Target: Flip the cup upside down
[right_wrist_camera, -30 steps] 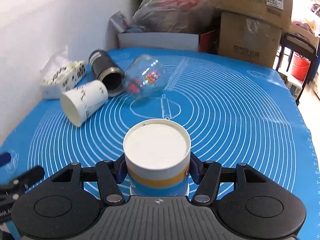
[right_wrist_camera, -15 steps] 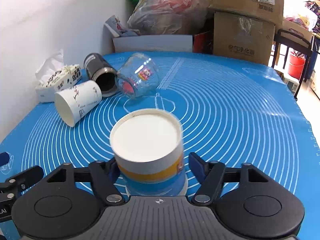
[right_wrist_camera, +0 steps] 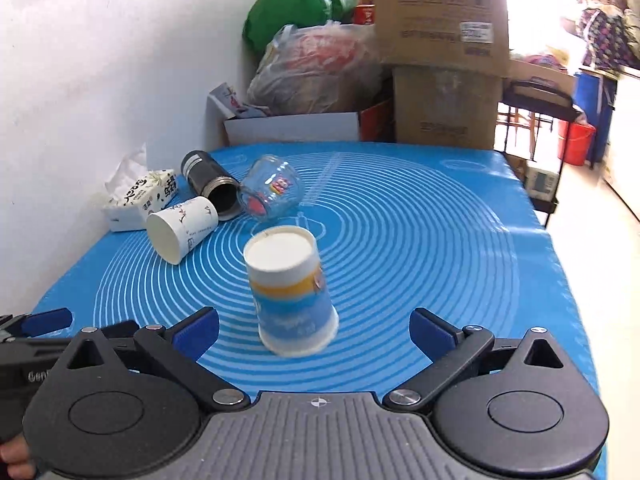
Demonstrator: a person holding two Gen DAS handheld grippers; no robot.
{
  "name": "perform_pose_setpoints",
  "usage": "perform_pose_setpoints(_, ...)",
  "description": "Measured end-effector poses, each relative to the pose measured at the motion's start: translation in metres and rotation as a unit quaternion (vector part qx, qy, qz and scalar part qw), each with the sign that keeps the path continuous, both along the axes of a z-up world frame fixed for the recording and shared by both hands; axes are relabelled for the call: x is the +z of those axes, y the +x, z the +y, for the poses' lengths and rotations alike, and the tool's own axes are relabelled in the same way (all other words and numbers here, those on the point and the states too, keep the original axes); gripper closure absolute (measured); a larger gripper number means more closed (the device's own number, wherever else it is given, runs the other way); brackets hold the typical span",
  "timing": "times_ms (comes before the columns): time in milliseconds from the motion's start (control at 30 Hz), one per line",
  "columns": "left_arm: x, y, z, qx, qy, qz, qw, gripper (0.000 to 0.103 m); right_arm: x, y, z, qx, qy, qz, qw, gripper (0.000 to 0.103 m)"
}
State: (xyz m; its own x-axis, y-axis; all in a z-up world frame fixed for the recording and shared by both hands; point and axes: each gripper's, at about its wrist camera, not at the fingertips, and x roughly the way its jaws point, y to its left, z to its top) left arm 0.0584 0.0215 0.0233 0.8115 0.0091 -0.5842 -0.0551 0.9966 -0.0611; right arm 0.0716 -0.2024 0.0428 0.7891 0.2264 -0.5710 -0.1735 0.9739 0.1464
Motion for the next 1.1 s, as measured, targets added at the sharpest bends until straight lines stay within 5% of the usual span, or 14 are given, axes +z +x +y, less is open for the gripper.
perform_pose_setpoints(600,-0.001,-0.073,-0.027,-0.045,0.021,-0.016,0.9987,0.007,-0.008,-0.105,-0.008,-0.011,0.001,-0.046,0.999,0.0)
perform_pose_setpoints(1100,-0.013,-0.091,-0.033,-0.055,0.042,-0.019,0.9974,0.007,-0.024,-0.126,0.011,-0.022,-0.018,-0.058,0.998,0.002)
